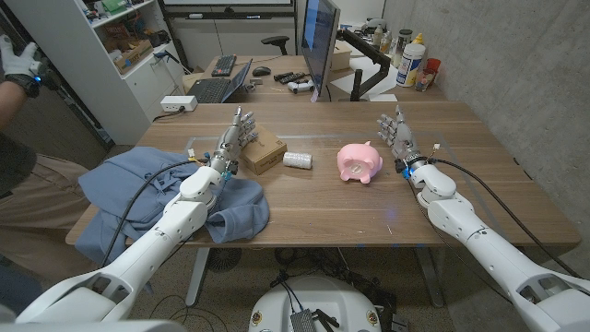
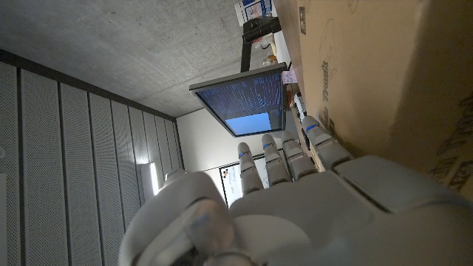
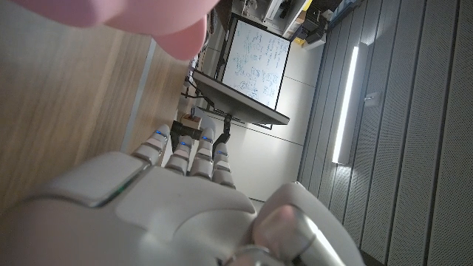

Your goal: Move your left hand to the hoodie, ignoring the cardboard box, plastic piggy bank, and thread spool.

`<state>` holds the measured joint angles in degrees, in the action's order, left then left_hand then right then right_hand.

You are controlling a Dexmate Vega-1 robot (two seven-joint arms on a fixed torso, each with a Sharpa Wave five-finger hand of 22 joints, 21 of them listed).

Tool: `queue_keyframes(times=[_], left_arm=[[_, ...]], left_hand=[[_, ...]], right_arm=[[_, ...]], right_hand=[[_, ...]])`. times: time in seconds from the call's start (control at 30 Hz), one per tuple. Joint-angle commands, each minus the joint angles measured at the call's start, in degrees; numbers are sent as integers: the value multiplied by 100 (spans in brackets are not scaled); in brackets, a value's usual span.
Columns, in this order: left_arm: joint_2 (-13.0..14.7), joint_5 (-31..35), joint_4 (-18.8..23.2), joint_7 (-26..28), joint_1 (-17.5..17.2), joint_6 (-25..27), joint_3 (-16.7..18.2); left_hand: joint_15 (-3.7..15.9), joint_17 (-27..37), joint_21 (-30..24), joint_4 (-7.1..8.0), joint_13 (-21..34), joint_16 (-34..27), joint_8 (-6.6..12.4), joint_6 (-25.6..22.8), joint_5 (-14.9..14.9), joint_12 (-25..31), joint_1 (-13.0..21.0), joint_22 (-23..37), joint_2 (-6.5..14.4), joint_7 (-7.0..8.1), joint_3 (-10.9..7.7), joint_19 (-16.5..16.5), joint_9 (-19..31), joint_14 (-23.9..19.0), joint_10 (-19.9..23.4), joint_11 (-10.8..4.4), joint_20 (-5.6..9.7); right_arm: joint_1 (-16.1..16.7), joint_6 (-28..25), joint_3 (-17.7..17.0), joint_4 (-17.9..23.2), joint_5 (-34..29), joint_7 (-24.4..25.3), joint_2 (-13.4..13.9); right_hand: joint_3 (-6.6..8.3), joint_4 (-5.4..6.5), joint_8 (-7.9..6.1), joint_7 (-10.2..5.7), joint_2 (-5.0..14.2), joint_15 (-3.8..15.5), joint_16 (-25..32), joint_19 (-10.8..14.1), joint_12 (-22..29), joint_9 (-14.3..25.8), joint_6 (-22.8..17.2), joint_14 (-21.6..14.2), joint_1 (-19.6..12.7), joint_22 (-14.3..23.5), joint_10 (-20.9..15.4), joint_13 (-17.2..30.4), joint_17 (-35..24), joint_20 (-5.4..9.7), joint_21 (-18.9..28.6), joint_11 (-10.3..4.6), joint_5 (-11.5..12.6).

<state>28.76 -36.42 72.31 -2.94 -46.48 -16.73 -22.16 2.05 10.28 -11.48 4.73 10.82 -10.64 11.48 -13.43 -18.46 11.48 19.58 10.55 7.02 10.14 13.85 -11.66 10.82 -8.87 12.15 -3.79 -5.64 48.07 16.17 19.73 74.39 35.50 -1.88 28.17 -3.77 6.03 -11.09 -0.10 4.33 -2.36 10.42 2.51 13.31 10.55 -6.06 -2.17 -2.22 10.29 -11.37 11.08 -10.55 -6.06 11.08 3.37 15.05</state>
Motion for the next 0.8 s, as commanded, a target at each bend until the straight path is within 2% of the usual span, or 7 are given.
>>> queue_keyframes(times=[0.03,0.37,0.8], left_arm=[[-70,131,-201,-206,175,-92,-121],[-53,136,-129,-241,149,-100,-121],[56,154,180,-145,-36,-115,-54]], left_hand=[[-8,32,-39,6,20,-28,28,-54,-40,24,64,24,0,3,34,-35,12,-45,37,-20,-3],[-12,32,-39,6,20,-30,25,-57,-39,25,65,24,-1,3,34,-35,11,-44,41,-17,-1],[-11,32,-40,6,20,-29,24,-70,-36,26,66,24,-2,2,33,-35,11,-35,45,-22,-7]], right_arm=[[246,-236,-449,280,-356,-22,-228],[382,-299,-679,375,-531,-94,-371],[370,-330,-765,346,-638,-236,-505]], right_hand=[[5,35,-21,-12,179,-34,34,4,28,18,-51,4,-4,17,-42,14,-10,-43,37,8,32],[7,36,-18,-13,179,-34,35,2,29,18,-51,1,-5,18,-41,14,-10,-43,36,6,29],[9,37,-11,-15,179,-34,34,2,28,18,-42,4,-5,18,-38,14,-10,-43,36,6,27]])
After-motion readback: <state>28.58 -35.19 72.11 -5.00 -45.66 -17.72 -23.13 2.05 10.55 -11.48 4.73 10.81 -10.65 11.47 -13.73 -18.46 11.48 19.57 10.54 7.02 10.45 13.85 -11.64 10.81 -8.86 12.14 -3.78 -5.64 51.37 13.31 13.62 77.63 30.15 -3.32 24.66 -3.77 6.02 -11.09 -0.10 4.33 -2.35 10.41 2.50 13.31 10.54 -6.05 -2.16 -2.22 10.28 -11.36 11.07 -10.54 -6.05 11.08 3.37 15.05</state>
